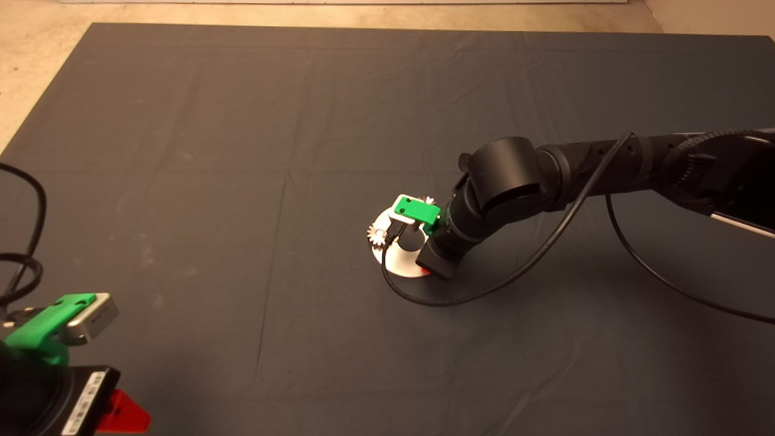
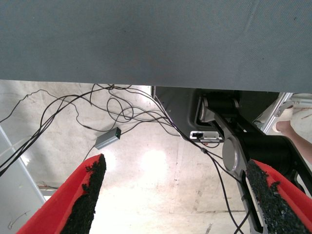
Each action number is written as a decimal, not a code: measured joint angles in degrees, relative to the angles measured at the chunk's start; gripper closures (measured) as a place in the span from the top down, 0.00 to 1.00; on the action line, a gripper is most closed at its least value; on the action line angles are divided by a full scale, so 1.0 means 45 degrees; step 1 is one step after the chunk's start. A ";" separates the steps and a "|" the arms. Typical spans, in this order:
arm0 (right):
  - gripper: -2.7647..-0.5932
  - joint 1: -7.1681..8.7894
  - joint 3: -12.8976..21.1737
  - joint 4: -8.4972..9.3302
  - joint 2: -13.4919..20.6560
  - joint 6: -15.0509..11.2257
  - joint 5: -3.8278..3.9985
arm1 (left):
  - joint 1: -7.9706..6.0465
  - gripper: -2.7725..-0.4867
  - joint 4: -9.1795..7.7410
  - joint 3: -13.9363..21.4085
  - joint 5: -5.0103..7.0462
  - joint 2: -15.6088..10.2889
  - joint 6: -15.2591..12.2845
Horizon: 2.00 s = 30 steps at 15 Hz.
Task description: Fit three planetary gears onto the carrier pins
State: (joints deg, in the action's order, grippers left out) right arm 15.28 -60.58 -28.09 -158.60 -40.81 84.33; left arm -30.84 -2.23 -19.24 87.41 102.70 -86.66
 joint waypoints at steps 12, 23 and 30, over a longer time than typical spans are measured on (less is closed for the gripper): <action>0.45 0.0107 0.1576 -0.0044 0.0640 -0.0470 -0.0011 | 0.0000 0.68 0.0000 0.0000 0.0000 0.0001 0.0019; 0.66 0.1910 0.7404 0.3108 1.2159 -0.5329 0.0775 | 0.0000 0.87 -0.0233 0.0000 0.0012 -0.0042 0.1734; 0.80 0.2153 0.8206 0.4876 1.4296 -0.5911 0.0713 | 0.0000 0.99 -0.0301 0.0000 0.0011 -0.0142 0.2476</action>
State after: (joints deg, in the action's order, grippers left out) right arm 24.97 -23.65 -6.14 -94.27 -67.41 87.54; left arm -30.84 -3.58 -19.24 87.46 102.06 -75.52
